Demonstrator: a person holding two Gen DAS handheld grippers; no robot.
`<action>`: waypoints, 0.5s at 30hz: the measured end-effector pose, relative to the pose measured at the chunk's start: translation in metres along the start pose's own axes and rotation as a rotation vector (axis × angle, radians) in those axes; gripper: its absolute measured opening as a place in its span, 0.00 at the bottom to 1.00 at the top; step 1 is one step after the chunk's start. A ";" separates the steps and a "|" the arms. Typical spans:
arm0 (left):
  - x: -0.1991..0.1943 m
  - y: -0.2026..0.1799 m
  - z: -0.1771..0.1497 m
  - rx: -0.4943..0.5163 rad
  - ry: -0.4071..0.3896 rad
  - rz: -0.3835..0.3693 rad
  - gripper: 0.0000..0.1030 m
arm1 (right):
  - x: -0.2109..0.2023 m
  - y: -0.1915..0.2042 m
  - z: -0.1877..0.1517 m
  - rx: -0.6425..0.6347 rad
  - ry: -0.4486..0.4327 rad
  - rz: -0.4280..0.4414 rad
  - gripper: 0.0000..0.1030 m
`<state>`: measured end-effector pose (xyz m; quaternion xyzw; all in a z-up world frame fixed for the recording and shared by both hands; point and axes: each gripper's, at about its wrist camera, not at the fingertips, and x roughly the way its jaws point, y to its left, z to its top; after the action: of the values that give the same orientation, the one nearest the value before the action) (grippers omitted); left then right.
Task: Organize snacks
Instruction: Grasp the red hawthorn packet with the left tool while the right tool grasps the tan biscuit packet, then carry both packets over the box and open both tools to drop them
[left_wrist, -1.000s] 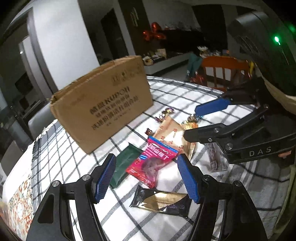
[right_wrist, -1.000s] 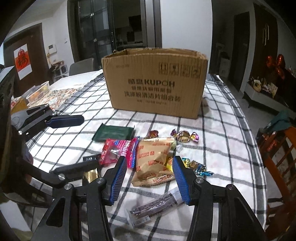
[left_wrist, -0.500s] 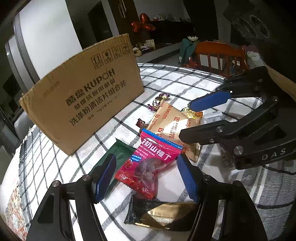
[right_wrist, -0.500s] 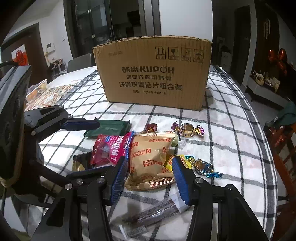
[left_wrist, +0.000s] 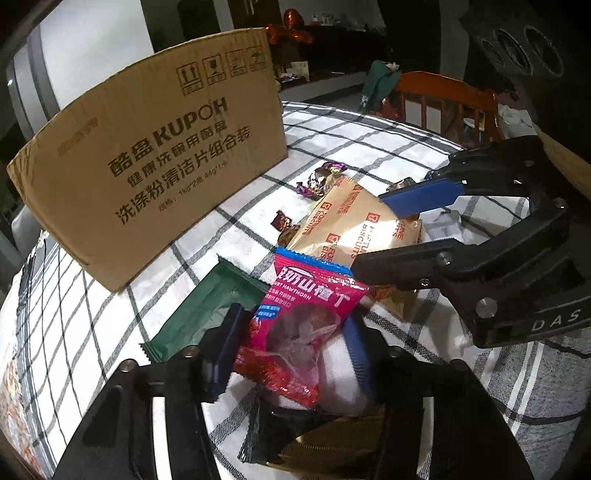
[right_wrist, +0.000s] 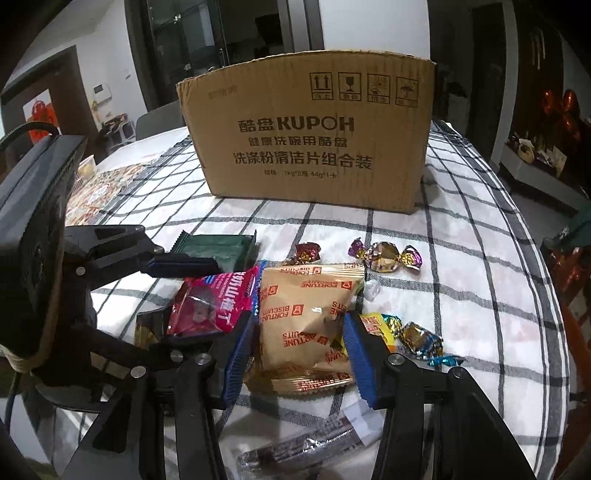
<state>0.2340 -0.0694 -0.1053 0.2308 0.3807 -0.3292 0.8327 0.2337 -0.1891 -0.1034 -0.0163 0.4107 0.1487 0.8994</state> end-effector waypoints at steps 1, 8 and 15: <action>-0.002 0.001 -0.001 -0.009 0.003 0.004 0.46 | 0.001 0.000 0.000 -0.002 0.002 0.002 0.49; -0.008 0.007 -0.002 -0.102 0.012 -0.003 0.36 | 0.002 0.001 0.000 -0.006 0.009 0.016 0.37; -0.021 0.008 0.001 -0.178 -0.012 0.003 0.34 | -0.007 0.003 0.000 0.009 -0.006 0.028 0.34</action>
<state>0.2299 -0.0562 -0.0870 0.1546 0.4030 -0.2941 0.8528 0.2286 -0.1878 -0.0977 -0.0061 0.4086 0.1594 0.8987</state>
